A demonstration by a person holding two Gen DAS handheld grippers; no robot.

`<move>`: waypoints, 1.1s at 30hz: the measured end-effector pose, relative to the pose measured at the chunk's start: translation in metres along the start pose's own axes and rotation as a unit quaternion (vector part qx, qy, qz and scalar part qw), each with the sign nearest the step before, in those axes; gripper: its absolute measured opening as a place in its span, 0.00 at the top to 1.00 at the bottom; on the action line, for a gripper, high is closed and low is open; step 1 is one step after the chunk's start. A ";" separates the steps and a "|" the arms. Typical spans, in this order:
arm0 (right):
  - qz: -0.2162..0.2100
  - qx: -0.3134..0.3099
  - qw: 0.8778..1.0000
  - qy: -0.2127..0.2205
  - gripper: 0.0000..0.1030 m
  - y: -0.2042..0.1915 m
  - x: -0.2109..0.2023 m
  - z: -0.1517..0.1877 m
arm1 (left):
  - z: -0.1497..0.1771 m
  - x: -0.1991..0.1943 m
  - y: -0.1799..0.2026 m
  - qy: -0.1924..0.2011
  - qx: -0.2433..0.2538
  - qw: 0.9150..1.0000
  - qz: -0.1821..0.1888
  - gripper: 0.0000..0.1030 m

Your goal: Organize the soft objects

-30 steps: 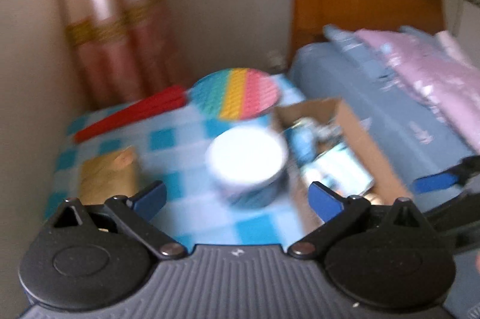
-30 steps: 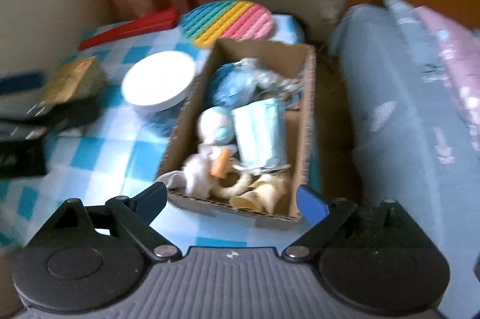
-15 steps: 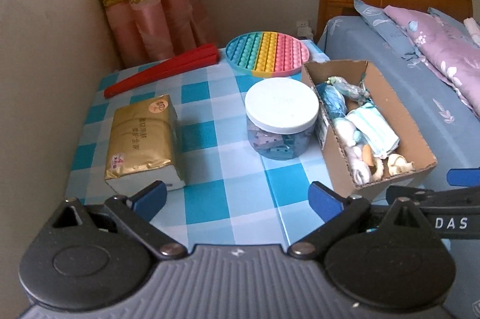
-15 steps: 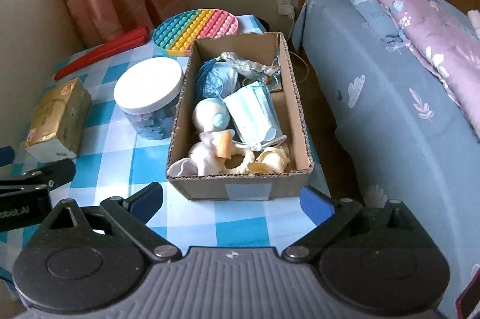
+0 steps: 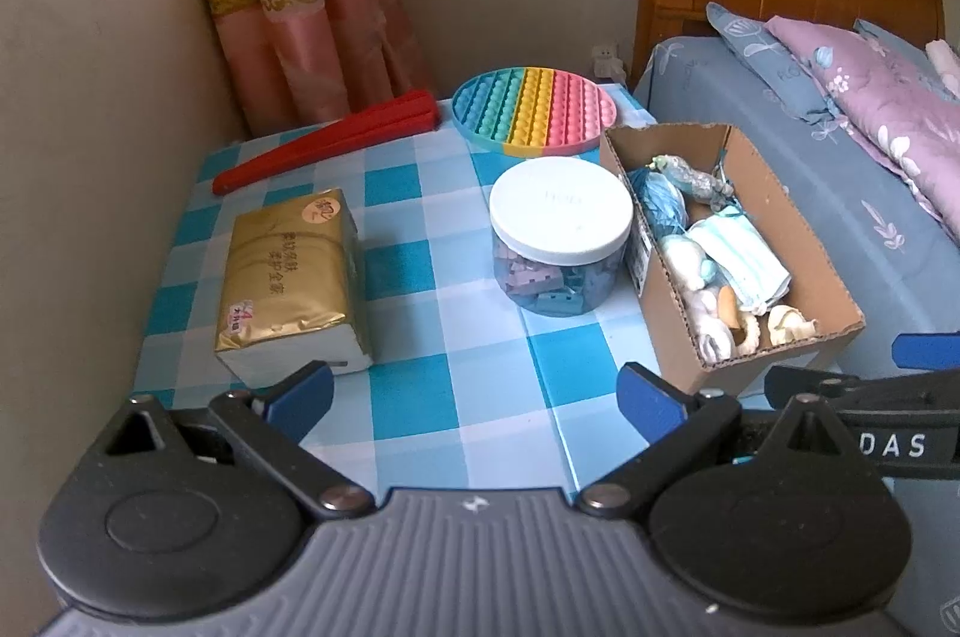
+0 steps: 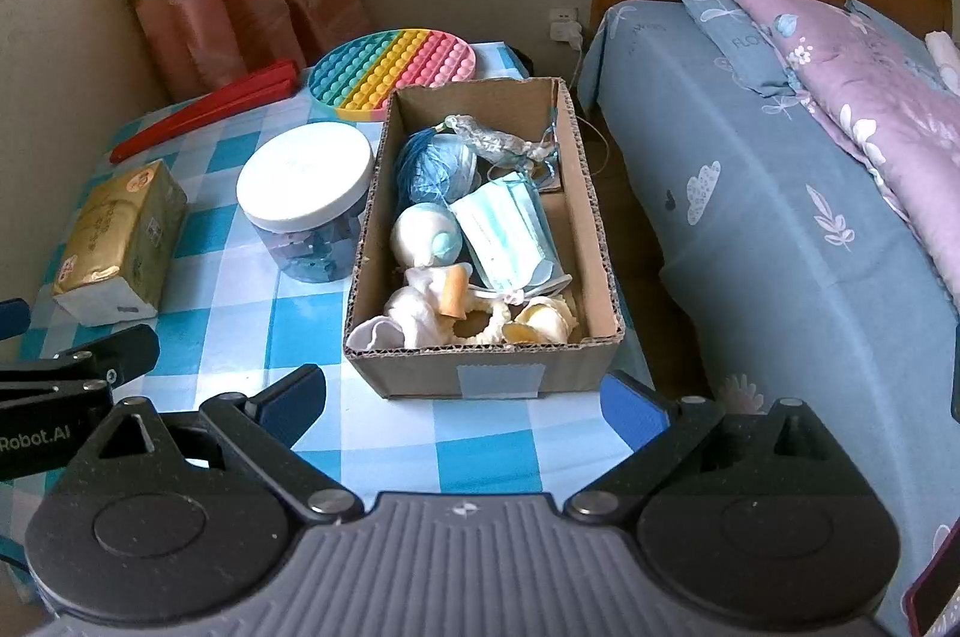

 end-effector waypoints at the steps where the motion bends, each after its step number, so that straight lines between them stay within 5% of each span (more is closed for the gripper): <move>1: 0.000 -0.001 1.000 0.000 0.03 -0.001 0.000 0.000 | 0.000 -0.001 0.000 0.001 0.001 1.000 -0.001 0.03; 33: -0.001 -0.002 1.000 0.004 0.03 -0.004 -0.006 0.001 | -0.001 -0.004 -0.003 0.001 -0.004 1.000 -0.002 0.03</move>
Point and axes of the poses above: each gripper's, at about its wrist camera, not at the fingertips, and x roughly the way its jaws point, y to its right, z to its underside, the point moved 10 cm from there along x, roughly the way its jaws point, and after that the axes turned 5 degrees about -z, right-handed, at the moved point
